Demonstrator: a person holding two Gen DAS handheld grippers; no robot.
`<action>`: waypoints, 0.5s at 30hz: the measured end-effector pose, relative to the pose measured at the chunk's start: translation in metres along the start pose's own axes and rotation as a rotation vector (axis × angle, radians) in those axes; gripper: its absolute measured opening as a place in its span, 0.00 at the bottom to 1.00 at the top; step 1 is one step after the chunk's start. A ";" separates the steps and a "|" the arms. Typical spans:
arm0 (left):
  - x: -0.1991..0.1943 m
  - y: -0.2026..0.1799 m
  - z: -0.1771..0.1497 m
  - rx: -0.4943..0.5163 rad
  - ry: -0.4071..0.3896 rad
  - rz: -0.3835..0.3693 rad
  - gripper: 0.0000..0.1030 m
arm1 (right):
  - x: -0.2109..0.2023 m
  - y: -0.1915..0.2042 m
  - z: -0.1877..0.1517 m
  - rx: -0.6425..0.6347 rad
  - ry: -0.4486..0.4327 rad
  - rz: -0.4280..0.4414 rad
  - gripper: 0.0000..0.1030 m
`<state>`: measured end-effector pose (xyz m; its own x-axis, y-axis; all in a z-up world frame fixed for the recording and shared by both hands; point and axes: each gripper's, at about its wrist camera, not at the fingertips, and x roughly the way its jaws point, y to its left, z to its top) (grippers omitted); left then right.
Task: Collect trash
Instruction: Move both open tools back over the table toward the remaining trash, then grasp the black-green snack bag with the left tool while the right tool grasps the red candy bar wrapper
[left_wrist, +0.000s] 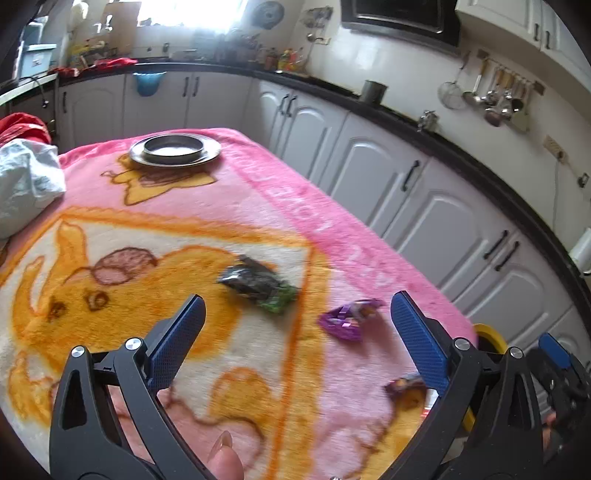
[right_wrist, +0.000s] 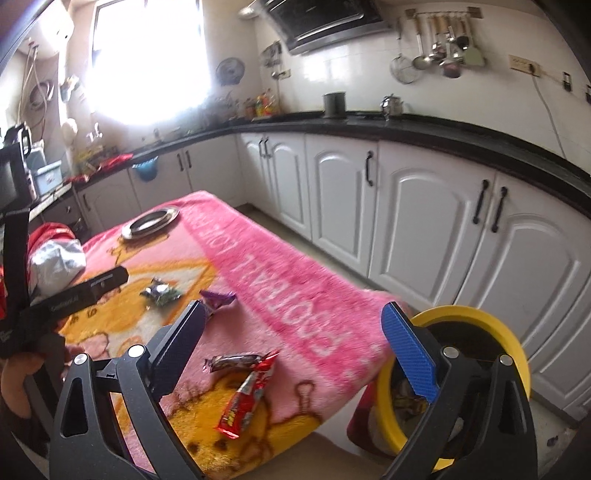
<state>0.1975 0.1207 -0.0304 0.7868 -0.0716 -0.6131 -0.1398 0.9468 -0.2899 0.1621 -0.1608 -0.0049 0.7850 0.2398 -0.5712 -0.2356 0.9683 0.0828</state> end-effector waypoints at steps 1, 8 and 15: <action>0.002 0.003 0.000 -0.005 0.004 0.002 0.90 | 0.005 0.004 -0.002 -0.009 0.013 0.008 0.90; 0.025 0.033 0.005 -0.062 0.038 0.038 0.90 | 0.035 0.036 -0.015 -0.066 0.108 0.078 0.86; 0.051 0.049 0.008 -0.104 0.075 0.058 0.80 | 0.068 0.064 -0.032 -0.182 0.242 0.125 0.70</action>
<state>0.2355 0.1661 -0.0699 0.7293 -0.0447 -0.6827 -0.2482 0.9127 -0.3248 0.1818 -0.0851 -0.0647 0.5896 0.3109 -0.7455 -0.4371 0.8989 0.0292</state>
